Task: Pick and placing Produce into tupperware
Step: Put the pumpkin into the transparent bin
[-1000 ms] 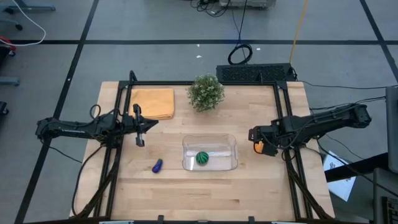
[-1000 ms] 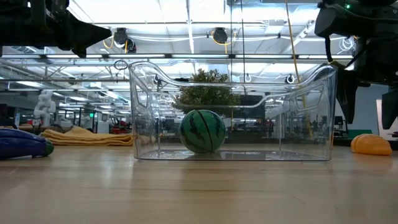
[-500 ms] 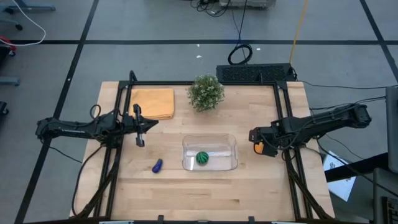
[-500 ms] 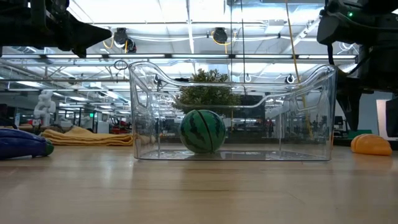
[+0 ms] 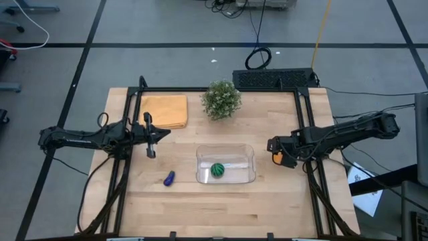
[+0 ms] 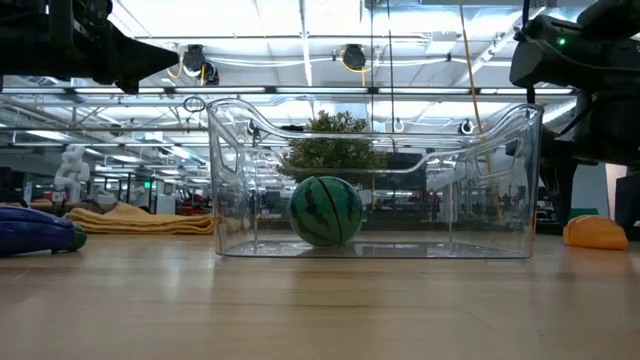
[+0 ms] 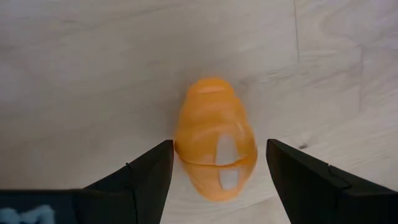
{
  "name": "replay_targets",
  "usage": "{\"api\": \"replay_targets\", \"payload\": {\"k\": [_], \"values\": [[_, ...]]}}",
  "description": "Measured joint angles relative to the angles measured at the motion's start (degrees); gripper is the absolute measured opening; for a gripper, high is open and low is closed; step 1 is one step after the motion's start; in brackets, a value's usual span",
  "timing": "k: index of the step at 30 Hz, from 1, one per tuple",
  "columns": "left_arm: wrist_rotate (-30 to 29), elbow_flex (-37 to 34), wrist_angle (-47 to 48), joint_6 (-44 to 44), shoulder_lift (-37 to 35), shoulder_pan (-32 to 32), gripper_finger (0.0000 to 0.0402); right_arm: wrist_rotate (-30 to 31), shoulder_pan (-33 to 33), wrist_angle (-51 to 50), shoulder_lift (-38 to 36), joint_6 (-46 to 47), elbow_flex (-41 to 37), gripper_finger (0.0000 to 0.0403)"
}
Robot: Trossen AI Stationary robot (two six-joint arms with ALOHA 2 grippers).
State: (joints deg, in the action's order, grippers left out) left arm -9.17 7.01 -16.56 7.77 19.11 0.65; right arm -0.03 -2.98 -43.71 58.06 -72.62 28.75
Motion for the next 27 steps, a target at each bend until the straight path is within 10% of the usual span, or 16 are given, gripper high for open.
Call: {"api": "replay_targets", "payload": {"k": [27], "values": [[0.0, 0.0, 0.5, 0.9, 0.0, 0.0, 0.0019, 3.0, -0.1, 8.3, -0.4, 1.4, -4.0, 0.0200]]}}
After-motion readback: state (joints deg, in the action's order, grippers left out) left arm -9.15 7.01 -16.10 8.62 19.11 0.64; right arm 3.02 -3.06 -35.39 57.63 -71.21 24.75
